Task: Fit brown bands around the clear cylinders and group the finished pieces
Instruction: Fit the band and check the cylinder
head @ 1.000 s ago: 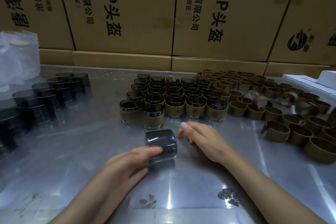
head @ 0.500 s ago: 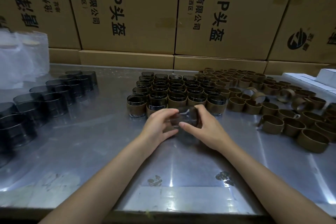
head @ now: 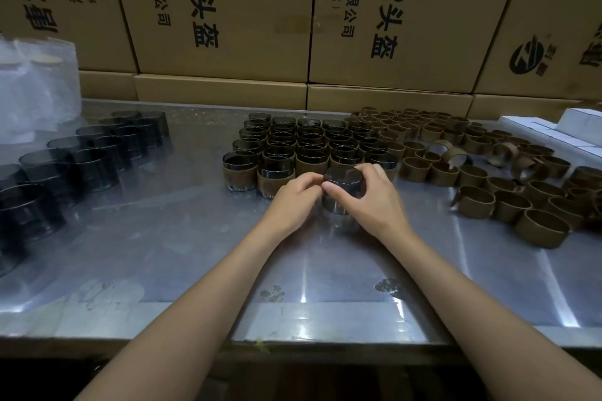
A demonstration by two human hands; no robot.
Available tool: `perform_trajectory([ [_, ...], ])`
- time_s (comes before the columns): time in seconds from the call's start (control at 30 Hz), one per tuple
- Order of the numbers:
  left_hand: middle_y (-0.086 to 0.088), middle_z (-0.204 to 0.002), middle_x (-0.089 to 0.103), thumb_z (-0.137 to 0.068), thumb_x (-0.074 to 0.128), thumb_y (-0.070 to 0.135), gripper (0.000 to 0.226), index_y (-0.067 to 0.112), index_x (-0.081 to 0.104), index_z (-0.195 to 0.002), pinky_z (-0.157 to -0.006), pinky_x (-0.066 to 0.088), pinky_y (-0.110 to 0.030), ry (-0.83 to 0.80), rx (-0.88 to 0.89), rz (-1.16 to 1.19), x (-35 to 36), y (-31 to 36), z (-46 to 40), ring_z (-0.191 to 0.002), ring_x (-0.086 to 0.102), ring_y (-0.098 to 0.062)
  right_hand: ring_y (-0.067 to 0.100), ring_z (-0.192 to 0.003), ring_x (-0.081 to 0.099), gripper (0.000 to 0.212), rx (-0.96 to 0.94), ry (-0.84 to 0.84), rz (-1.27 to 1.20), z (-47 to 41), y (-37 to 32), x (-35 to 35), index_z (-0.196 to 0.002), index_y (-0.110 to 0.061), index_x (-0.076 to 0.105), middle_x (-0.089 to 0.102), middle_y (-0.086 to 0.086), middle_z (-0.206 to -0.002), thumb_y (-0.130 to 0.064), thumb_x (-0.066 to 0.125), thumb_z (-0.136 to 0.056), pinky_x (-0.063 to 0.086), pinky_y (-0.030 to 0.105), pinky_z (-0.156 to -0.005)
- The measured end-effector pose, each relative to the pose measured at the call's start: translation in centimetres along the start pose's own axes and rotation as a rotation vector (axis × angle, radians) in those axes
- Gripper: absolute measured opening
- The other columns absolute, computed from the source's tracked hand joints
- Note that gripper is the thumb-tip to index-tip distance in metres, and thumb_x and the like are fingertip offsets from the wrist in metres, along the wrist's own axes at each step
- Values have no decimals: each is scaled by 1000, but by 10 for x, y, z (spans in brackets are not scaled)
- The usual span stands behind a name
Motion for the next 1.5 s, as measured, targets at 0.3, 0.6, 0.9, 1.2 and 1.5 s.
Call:
perform_trajectory([
  [0.3, 2, -116, 61, -82, 61, 15, 47, 22, 54, -128, -95, 48, -38, -67, 13, -4, 6, 4, 7, -108, 57, -16, 13, -88, 52, 66, 71, 66, 35, 4, 5, -9, -91, -27, 60, 51, -12, -85, -84, 29, -77, 36, 30, -69],
  [0.6, 2, -125, 57, -87, 66, 20, 45, 20, 52, -130, -101, 46, -39, -110, 33, 27, 7, 1, 6, -117, 54, -17, 42, -132, 27, 43, 512, 361, 547, 17, 76, -88, -124, -3, 52, 40, 27, -138, -22, 57, -87, 15, 50, -113],
  [0.9, -1, -129, 56, -87, 66, 23, 49, 18, 50, -133, -101, 46, -41, -118, 39, 9, 9, 1, 5, -118, 53, -19, 31, -110, 53, 24, 415, 157, 511, 10, 69, -68, -113, -18, 54, 67, 10, -104, -13, 57, -90, 24, 40, -100],
  [1.2, 3, -123, 61, -87, 51, 50, 50, 20, 58, -127, -101, 43, -30, -92, 12, 174, 5, 1, 4, -115, 56, -10, 14, -79, 58, 17, -401, 455, 152, 32, -61, -67, -96, -16, 65, 66, -6, -82, -11, 71, -80, 26, 22, -78],
  [1.5, 8, -125, 62, -91, 35, 63, 52, 32, 60, -125, -111, 36, -40, -147, 97, 338, 10, 15, 9, -122, 53, -8, 14, -87, 53, 31, -509, 304, 137, 40, -80, -38, -103, -14, 65, 66, -8, -80, -12, 74, -74, 33, 25, -78],
])
Point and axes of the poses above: each hand's wrist, its own z-axis away from the middle knuckle, its own x-axis out of the palm, y = z × x, the point moved 10 cm from there along -z, towards the middle knuckle
